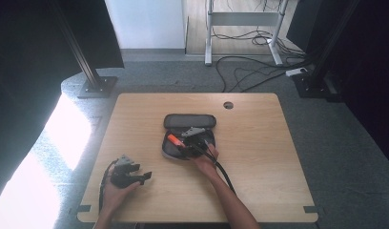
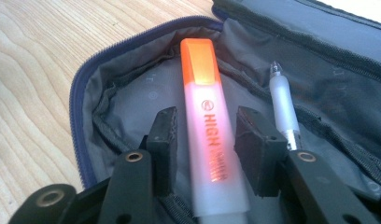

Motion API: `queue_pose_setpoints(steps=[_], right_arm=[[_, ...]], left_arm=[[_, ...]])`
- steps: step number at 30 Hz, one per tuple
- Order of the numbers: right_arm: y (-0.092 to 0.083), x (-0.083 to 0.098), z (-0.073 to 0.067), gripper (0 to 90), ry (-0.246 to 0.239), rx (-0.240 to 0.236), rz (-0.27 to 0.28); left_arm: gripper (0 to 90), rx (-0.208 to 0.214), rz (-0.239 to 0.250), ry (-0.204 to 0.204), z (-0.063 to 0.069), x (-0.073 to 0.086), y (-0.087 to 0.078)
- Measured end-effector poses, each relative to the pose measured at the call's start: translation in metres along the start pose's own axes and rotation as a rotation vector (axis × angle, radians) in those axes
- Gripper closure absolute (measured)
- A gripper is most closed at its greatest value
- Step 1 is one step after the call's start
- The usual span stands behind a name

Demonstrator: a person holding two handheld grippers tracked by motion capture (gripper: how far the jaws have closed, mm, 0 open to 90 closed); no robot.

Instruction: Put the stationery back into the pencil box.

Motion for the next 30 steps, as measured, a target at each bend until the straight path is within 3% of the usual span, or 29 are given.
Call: queue_pose_setpoints(steps=[9,15,21,23,30], right_arm=[[-0.007,-0.001,0.0,53.1,0.024,-0.015,0.01],[-0.018,-0.003,0.001,47.7,0.064,-0.028,0.047],[-0.028,-0.002,0.002,45.4,0.069,-0.042,0.071],[-0.034,0.0,0.002,44.4,0.076,-0.069,0.079],[-0.046,0.003,0.004,44.0,0.083,-0.066,0.095]], left_arm=[[30.9,0.0,-0.001,0.003,0.0,0.0,0.001],[30.9,0.003,0.002,0.001,0.001,-0.001,0.002],[31.0,0.004,-0.002,0.007,0.002,-0.001,0.003],[31.0,0.004,-0.003,0.01,0.002,-0.001,0.003],[31.0,0.007,-0.003,0.011,0.002,-0.003,0.005]])
Point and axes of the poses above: each handheld gripper's, and its own axes: y roughly forward along the jaws, x roughly out of its underside, z roughly to its right, the point moved 9 cm from there along y, roughly forward along the jaws, and after that the axes turned 13 degrees about y, right-handed, at the moved point
